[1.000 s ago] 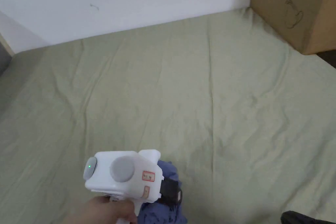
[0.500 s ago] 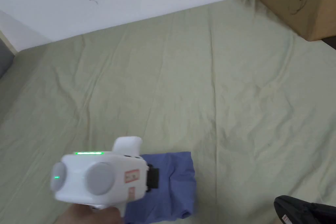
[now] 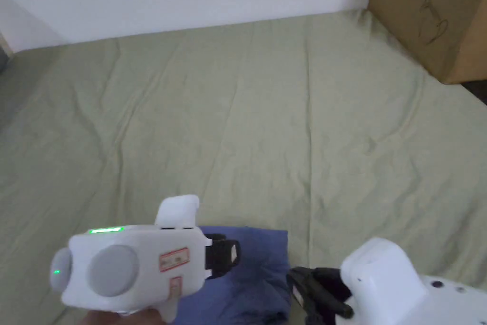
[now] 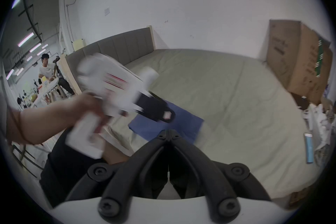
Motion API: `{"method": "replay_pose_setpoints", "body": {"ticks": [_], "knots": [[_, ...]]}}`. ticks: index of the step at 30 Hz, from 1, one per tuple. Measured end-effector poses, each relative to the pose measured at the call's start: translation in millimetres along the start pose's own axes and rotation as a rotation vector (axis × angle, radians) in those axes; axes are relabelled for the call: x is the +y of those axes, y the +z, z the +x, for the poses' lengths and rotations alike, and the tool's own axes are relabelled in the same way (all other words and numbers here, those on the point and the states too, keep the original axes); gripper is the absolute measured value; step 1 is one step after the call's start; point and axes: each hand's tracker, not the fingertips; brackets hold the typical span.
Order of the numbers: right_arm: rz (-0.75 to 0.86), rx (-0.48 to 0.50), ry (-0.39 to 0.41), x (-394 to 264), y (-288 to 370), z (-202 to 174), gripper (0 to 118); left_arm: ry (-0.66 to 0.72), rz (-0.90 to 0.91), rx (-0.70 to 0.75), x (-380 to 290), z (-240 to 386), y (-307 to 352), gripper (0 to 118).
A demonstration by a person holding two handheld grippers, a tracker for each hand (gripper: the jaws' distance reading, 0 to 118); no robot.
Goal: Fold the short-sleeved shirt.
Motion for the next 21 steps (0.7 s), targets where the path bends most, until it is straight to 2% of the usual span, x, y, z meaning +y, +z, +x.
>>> {"method": "replay_pose_setpoints", "body": {"ticks": [2, 3, 4, 6, 7, 8, 10, 11, 12, 13, 14, 15, 17, 19, 21], "knots": [[-0.053, 0.042, -0.043, -0.5, -67.4, 13.6, 0, 0.04, 0.068, -0.08, -4.2, -24.5, 41.7, 1], [-0.107, 0.055, -0.087, -0.9, -94.7, 20.1, 0, 0.063, 0.076, -0.096, -7.3, -36.2, 55.1, 1], [-0.201, 0.075, -0.169, -4.6, -128.4, 29.3, 0, 0.094, 0.086, -0.086, -11.7, -51.6, 68.6, 1], [-0.273, 0.013, -0.203, -20.7, -172.1, 41.7, 0, 0.094, 0.097, -0.072, -19.6, -84.6, 82.0, 1], [-0.327, -0.029, -0.183, -29.2, -183.4, 45.9, 0, 0.115, 0.101, -0.049, -23.5, -99.8, 85.9, 1], [-0.301, 0.013, -0.192, -36.6, -186.5, 50.2, 0, 0.148, 0.097, -0.049, -27.4, -116.4, 87.0, 1], [-0.198, 0.071, -0.235, -47.9, -174.7, 59.5, 0, 0.207, 0.074, -0.243, -33.7, -151.6, 75.8, 1], [-0.202, 0.073, -0.277, -49.6, -171.3, 63.2, 0, 0.28, 0.038, -0.283, -35.6, -166.7, 67.0, 4], [-0.219, 0.066, -0.282, -49.8, -169.8, 65.9, 0, 0.333, 0.008, -0.277, -36.4, -178.5, 58.0, 20], [-0.224, 0.059, -0.271, -49.4, -168.7, 67.0, 0, 0.36, 0.007, -0.256, -38.1, -190.4, 47.9, 64], [-0.23, 0.05, -0.263, -47.4, -163.6, 65.5, 0, 0.35, -0.015, -0.26, -37.4, -195.4, 37.8, 97], [-0.234, 0.04, -0.249, -46.1, -161.9, 63.9, 0, 0.344, -0.054, -0.281, -36.4, -197.0, 25.8, 114], [-0.239, 0.028, -0.233, -45.0, -161.2, 60.6, 0, 0.344, -0.063, -0.386, -36.4, -196.2, 4.5, 118], [-0.239, 0.018, -0.227, -45.7, -160.7, 57.4, 0, 0.352, -0.096, -0.397, -32.8, -183.3, -18.8, 118], [-0.237, 0.008, -0.237, -43.7, -159.2, 55.4, 0, 0.306, -0.184, -0.363, -32.2, -172.2, -48.2, 118]]}}
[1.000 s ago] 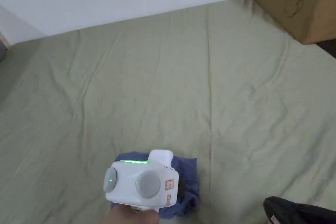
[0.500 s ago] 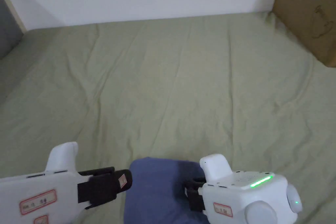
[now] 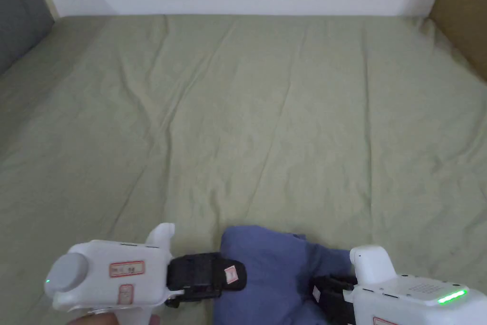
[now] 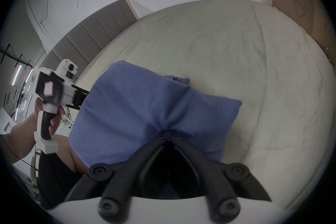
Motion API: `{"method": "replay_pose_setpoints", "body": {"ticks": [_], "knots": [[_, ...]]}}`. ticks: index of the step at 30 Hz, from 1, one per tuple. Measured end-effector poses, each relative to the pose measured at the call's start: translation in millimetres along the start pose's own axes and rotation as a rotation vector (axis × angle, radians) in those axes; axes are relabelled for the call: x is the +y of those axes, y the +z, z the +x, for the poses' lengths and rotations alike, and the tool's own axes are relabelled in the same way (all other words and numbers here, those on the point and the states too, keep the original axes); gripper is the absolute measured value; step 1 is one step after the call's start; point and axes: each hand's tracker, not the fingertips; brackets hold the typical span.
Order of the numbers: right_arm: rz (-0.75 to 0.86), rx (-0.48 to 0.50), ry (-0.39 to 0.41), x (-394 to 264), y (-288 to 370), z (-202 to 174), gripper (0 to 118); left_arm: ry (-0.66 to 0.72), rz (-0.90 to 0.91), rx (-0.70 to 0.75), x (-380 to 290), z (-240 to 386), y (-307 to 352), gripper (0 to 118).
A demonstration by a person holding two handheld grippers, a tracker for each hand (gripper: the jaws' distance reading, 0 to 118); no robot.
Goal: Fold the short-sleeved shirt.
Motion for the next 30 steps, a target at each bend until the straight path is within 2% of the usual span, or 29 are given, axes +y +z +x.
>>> {"method": "replay_pose_setpoints", "body": {"ticks": [1, 2, 3, 4, 5, 6, 8, 9, 12, 14, 17, 20, 21, 23, 28, 30], "knots": [[0.004, -0.008, 0.001, -0.1, 3.3, -3.6, 0, -0.011, -0.022, 0.074, 1.1, 6.2, -13.5, 118], [0.049, -0.04, 0.041, -0.7, 10.7, -10.4, 0, -0.046, -0.053, 0.154, 1.8, 19.1, -21.8, 114], [0.071, -0.05, 0.079, -0.8, 17.6, -16.3, 0, -0.135, -0.029, 0.127, 4.2, 32.8, -23.5, 94], [0.08, -0.045, 0.098, -0.5, 23.9, -20.8, 0, -0.212, -0.026, 0.09, 4.1, 45.1, -22.5, 59], [0.091, -0.019, 0.096, -0.6, 34.1, -26.7, 0, -0.274, 0.036, 0.31, 5.2, 54.8, -15.9, 36], [0.12, 0.009, 0.096, -0.9, 43.2, -31.5, 0, -0.285, 0.039, 0.322, 7.6, 50.4, -11.5, 35], [0.149, 0.041, 0.107, -2.3, 57.4, -39.1, 0, -0.143, -0.009, 0.133, 9.0, 33.8, 5.6, 33], [0.151, 0.041, 0.117, -4.2, 63.8, -41.1, 0, -0.104, -0.001, 0.118, 9.5, 26.8, 14.7, 32], [0.163, 0.035, 0.155, -7.5, 81.4, -51.9, 0, -0.192, 0.028, 0.263, 12.4, 13.2, 52.3, 32], [0.16, 0.037, 0.175, -7.6, 91.4, -59.0, 0, -0.164, 0.039, 0.287, 17.4, -3.3, 85.2, 32], [0.146, 0.036, 0.2, -9.0, 101.0, -66.7, 0, -0.206, 0.059, 0.465, 35.5, -31.6, 145.8, 32], [0.137, 0.028, 0.243, -10.6, 106.8, -76.6, 0, -0.159, 0.068, 0.631, 48.6, -50.5, 206.5, 32], [0.131, 0.028, 0.255, -9.9, 107.2, -81.2, 0, -0.212, 0.041, 0.744, 53.6, -60.7, 222.6, 32], [0.119, 0.029, 0.273, -8.7, 105.8, -88.1, 0, -0.23, -0.01, 0.958, 63.4, -83.6, 249.0, 31], [0.086, 0.022, 0.32, 0.6, 100.1, -104.4, 0, -0.098, 0.022, 1.373, 94.3, -137.6, 324.8, 31], [0.081, 0.017, 0.328, 5.3, 98.5, -109.6, 0, -0.113, 0.009, 1.579, 102.1, -150.9, 338.4, 31]]}}
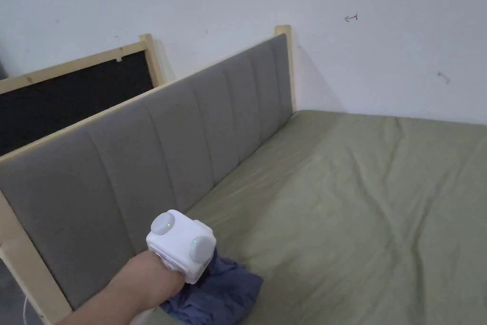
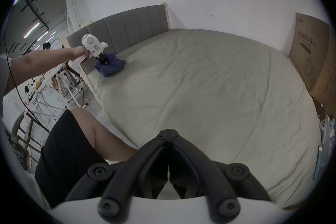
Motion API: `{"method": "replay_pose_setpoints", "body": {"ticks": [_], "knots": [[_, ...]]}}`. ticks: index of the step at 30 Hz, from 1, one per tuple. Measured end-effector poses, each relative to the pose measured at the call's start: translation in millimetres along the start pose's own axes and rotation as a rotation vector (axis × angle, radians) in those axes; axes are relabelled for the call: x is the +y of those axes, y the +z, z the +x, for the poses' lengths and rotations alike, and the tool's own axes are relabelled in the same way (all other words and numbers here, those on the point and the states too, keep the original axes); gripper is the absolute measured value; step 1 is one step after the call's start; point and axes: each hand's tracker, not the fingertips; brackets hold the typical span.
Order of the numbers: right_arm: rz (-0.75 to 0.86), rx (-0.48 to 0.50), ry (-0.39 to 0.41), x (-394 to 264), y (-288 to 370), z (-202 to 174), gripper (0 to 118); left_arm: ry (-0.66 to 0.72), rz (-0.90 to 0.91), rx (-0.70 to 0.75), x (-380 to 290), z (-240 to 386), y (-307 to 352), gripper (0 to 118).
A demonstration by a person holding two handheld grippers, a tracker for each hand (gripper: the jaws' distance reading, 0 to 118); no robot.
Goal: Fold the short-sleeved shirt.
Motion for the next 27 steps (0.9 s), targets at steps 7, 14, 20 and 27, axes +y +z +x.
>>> {"method": "replay_pose_setpoints", "body": {"ticks": [7, 14, 20, 27], "knots": [[0.003, -0.014, 0.05, 18.5, 2.4, -11.6, 0, 0.162, 0.012, 0.04, -9.6, -19.1, -14.9, 88], [0.09, -0.092, 0.129, 27.6, 17.1, -17.7, 0, 0.468, 0.452, -0.097, -54.5, -0.1, 136.8, 104], [0.3, -0.233, 0.14, 36.8, 74.3, 1.8, 0, 0.436, 1.03, -0.226, -137.7, 85.8, 337.9, 47], [0.487, -0.396, 0.112, 18.5, 157.5, 18.5, 0, 0.474, 1.322, -0.279, -208.2, 177.4, 469.1, 0]]}}
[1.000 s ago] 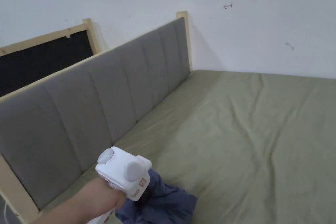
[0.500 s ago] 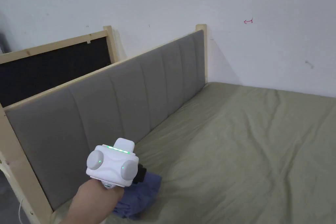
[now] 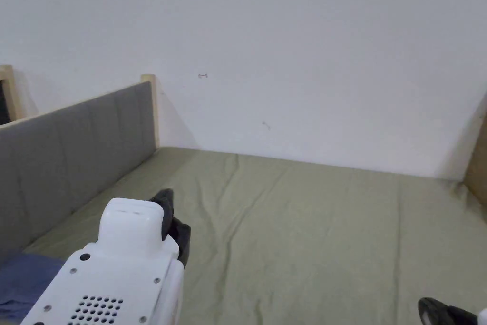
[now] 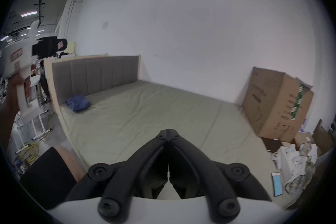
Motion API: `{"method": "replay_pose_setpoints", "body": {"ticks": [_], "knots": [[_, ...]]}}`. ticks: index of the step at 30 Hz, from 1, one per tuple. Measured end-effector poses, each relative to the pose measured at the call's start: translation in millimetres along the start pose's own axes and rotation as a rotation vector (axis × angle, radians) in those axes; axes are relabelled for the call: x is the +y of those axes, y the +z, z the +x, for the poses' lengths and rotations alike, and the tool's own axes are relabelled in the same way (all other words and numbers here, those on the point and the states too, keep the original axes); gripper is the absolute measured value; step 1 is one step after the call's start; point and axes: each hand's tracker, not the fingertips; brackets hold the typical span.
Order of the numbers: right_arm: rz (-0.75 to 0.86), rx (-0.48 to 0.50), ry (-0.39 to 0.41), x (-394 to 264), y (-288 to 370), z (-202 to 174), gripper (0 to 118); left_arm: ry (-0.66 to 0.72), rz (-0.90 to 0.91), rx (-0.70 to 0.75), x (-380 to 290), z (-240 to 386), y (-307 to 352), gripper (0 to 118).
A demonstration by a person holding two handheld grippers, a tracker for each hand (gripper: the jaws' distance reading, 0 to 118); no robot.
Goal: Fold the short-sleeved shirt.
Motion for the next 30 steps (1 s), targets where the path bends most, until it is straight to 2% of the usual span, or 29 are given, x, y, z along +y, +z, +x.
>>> {"method": "replay_pose_setpoints", "body": {"ticks": [2, 4, 7, 8, 9, 10, 12, 15, 17, 20, 27, 29, 30], "knots": [[0.025, -0.082, 0.018, -1.9, 16.7, 9.2, 0, 0.0, 0.01, -0.041, -4.0, 26.0, 15.3, 0], [0.05, -0.118, -0.023, -9.5, 29.0, 18.9, 0, -0.003, 0.007, -0.043, -15.8, 51.7, 25.5, 0], [0.086, -0.184, -0.067, -24.7, 43.2, 32.9, 0, 0.022, -0.001, -0.136, -39.1, 78.0, 33.7, 0], [0.116, -0.216, -0.054, -30.5, 46.2, 34.8, 0, 0.023, -0.005, -0.156, -48.5, 82.2, 33.9, 0], [0.14, -0.245, -0.039, -36.6, 48.6, 37.1, 0, 0.088, -0.013, -0.213, -59.9, 81.2, 34.6, 0], [0.125, -0.254, -0.04, -40.9, 47.2, 39.9, 0, 0.098, 0.01, -0.196, -70.9, 82.8, 36.5, 0], [0.117, -0.285, -0.044, -50.3, 43.2, 43.4, 0, 0.047, -0.062, -0.14, -83.3, 87.2, 28.6, 0], [0.118, -0.31, -0.075, -67.7, 36.5, 48.2, 0, 0.052, -0.148, -0.129, -99.4, 87.4, 13.1, 0], [0.101, -0.368, -0.059, -76.5, 33.5, 46.3, 0, 0.013, -0.144, -0.108, -108.6, 88.4, 9.2, 0], [0.12, -0.352, -0.061, -84.5, 33.8, 44.1, 0, -0.034, -0.143, -0.108, -119.4, 93.6, 10.1, 0], [0.081, -0.354, -0.088, -97.0, 19.9, 45.5, 0, 0.015, -0.187, -0.081, -122.0, 87.4, 1.6, 0], [0.069, -0.342, -0.119, -98.5, 19.4, 47.0, 0, 0.025, -0.193, -0.073, -123.3, 84.6, 0.0, 0], [0.069, -0.35, -0.123, -98.0, 19.1, 47.1, 0, 0.031, -0.196, -0.071, -123.7, 83.1, -1.4, 9]]}}
